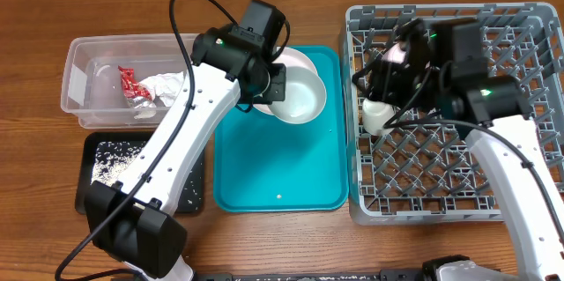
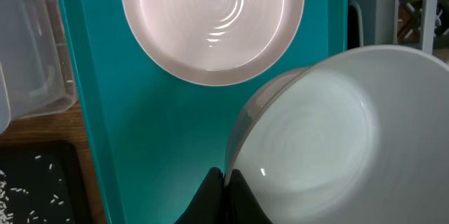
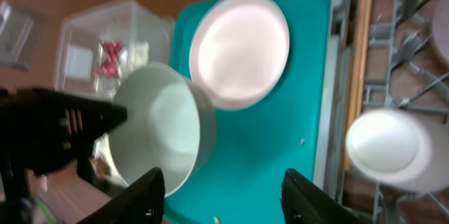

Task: Sort waste into correct bins and load items into the dishwasher
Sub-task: 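Lift the saucer with the left gripper and tilt it toward the right gripper, then close the right gripper on the saucer edge held by the left gripper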

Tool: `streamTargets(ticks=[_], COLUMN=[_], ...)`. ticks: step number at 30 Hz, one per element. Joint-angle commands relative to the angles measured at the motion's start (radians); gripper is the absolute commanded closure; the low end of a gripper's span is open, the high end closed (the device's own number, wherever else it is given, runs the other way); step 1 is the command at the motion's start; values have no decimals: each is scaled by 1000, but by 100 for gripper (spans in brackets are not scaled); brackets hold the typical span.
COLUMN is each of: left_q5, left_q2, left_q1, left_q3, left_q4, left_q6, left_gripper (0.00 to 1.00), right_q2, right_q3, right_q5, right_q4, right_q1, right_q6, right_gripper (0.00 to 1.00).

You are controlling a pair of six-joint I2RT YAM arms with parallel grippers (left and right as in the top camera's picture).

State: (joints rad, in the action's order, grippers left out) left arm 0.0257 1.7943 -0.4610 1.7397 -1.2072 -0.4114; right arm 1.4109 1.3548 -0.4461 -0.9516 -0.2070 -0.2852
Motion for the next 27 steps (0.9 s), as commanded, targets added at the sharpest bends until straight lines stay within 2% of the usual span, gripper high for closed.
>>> streamTargets(ticks=[1, 7, 9, 17, 27], left_q5=[10, 43, 55, 179, 185], left_q2=[5, 5, 5, 4, 4], left_q1=[-22, -53, -61, -77, -77], left_q3=[3, 3, 3, 3, 3], left_q4=[-6, -6, -8, -9, -4], left_q6=[31, 34, 39, 91, 98], left_gripper=[96, 96, 96, 96, 96], right_q2=[-4, 13, 13, 38, 101], right_q3=[19, 19, 19, 19, 19], right_q5=[168, 215, 219, 245, 290], right_q4=[-44, -48, -45, -57, -61], right_q1=[-72, -164, -179, -180, -180], right_q6=[5, 5, 4, 5, 5], right_gripper=[47, 48, 54, 55, 58])
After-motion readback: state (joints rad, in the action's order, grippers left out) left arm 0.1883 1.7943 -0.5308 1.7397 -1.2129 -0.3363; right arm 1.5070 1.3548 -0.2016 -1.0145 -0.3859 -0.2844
